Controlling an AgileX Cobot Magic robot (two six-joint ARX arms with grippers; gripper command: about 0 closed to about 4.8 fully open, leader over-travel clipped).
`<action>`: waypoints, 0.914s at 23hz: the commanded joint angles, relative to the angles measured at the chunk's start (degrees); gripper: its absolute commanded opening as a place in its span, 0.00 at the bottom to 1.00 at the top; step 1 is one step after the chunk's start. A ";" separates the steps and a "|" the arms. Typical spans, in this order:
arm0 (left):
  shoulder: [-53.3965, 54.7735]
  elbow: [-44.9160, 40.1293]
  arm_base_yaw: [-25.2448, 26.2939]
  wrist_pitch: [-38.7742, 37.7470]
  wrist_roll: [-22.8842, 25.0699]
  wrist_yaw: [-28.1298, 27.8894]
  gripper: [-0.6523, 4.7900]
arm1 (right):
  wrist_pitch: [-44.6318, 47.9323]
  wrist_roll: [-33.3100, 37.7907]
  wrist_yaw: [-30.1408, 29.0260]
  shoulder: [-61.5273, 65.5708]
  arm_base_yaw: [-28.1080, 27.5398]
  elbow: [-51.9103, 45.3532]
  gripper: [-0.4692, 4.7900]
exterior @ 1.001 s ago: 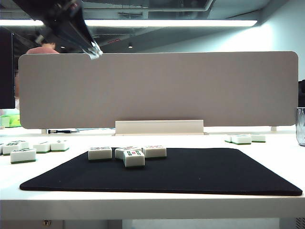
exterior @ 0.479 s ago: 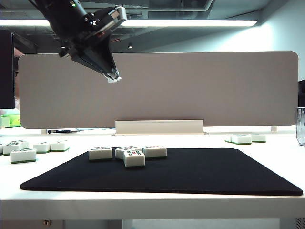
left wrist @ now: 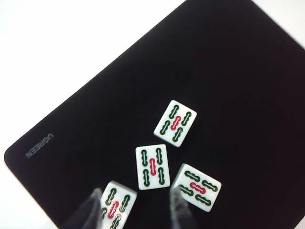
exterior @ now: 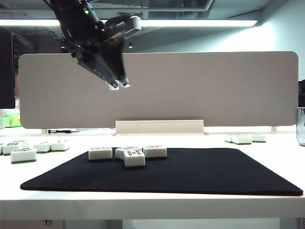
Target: Arrange four mahjong tiles into a neat stack, creating two layers of paired tiles.
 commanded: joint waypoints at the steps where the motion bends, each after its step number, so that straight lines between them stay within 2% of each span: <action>1: 1.68 1.36 -1.75 -2.58 3.30 -2.27 0.47 | 0.59 -0.17 -0.13 -0.68 0.02 0.15 0.09; 5: 3.69 1.49 -3.78 -4.94 8.00 -3.02 0.47 | 0.59 -0.17 -0.11 -0.68 0.04 0.15 0.09; 7: 5.62 1.42 -6.10 -7.65 13.49 -3.04 0.47 | 0.59 -0.15 -0.11 -0.68 0.04 0.17 0.09; 14: 9.40 1.18 -8.79 -8.31 21.31 -3.96 0.48 | 0.57 -0.15 -0.11 -0.68 0.04 0.17 0.09; 17: 11.17 1.18 -8.63 -8.85 21.68 -4.37 0.68 | 0.57 -0.15 -0.11 -0.68 0.04 0.17 0.09; 21: 12.61 1.18 -8.66 -7.06 22.01 -4.48 0.69 | 0.57 -0.15 -0.09 -0.68 0.04 0.17 0.09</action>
